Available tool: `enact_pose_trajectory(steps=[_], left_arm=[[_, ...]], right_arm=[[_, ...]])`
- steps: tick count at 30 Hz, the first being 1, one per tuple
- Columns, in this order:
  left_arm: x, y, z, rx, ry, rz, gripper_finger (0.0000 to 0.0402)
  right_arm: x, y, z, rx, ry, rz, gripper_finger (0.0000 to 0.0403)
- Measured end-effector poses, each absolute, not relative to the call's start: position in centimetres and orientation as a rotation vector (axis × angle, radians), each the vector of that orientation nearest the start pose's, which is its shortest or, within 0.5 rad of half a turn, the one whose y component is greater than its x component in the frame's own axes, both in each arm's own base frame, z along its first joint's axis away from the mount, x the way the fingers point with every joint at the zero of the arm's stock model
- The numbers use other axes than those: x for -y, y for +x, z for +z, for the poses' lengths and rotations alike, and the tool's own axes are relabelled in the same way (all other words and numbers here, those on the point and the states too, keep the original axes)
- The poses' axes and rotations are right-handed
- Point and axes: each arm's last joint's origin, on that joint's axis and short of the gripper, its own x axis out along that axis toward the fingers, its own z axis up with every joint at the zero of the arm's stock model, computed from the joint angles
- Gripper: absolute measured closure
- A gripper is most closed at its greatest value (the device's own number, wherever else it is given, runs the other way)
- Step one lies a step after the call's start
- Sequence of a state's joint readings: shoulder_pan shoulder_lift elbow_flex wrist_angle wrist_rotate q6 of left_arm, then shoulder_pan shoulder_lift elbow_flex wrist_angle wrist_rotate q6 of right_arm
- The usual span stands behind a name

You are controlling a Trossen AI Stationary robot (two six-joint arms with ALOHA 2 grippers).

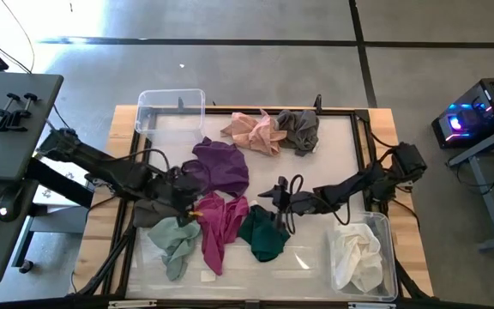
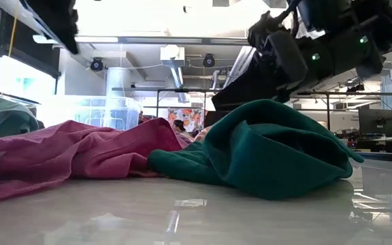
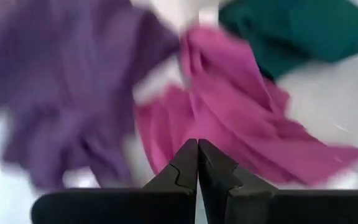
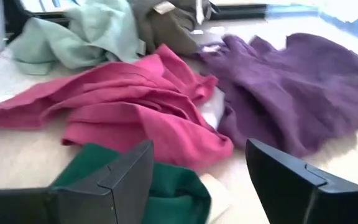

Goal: Sort microfiber towel by color & place in baskets
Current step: Put the bottom gray towel into the top transparent bin

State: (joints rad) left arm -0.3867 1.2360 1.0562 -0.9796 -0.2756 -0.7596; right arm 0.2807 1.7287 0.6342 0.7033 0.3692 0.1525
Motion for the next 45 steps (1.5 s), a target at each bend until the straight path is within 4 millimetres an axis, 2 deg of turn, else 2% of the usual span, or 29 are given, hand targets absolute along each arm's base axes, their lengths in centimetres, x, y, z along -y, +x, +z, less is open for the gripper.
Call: enact_pose_trajectory(steps=[3, 7, 10, 14, 18, 21, 24, 29, 33, 37, 41, 45], left_arm=[[8.2, 21.0, 28.3, -1.193, -0.391, 0.364, 0.0401], [8.5, 20.4, 27.5, -1.325, -0.509, 0.498, 0.0400], [8.6, 19.7, 27.0, -1.438, -0.565, 0.589, 0.0383], [8.8, 19.1, 27.0, -1.447, -0.588, 0.684, 0.0332], [9.0, 18.8, 26.9, -1.370, -0.574, 0.761, 0.0258], [8.8, 18.5, 25.5, -1.372, -0.583, 0.820, 0.0199], [8.4, 17.9, 23.1, -1.408, -0.618, 0.892, 0.0148], [7.9, 17.0, 18.6, -1.432, -0.700, 0.918, 0.0107], [7.0, 15.9, 15.7, -1.430, -0.723, 0.959, 0.0109], [6.6, 15.3, 14.4, -1.435, -0.714, 0.948, 0.0137], [6.4, 15.1, 14.2, -1.419, -0.627, 0.930, 0.0199], [6.2, 15.1, 14.1, -1.409, -0.560, 0.918, 0.0299]], right_arm=[[-8.2, 30.4, 13.8, -0.359, -0.005, -0.090, 0.0153], [-8.8, 30.3, 13.8, -0.361, -0.034, -0.066, 0.0153], [-9.1, 30.2, 13.9, -0.359, -0.057, -0.054, 0.0153], [-9.0, 30.2, 13.9, -0.355, -0.078, -0.050, 0.0153], [-9.0, 30.2, 13.9, -0.355, -0.084, -0.049, 0.0153], [-9.0, 30.2, 13.9, -0.355, -0.084, -0.047, 0.0153], [-9.0, 30.2, 13.9, -0.355, -0.084, -0.047, 0.0153], [-9.0, 30.2, 13.9, -0.355, -0.084, -0.047, 0.0153], [-8.9, 30.3, 13.9, -0.355, -0.083, -0.051, 0.0153], [-8.9, 30.3, 13.9, -0.355, -0.078, -0.052, 0.0153], [-8.9, 30.3, 14.0, -0.350, -0.072, -0.053, 0.0153], [-8.9, 30.3, 14.0, -0.348, -0.069, -0.053, 0.0153]])
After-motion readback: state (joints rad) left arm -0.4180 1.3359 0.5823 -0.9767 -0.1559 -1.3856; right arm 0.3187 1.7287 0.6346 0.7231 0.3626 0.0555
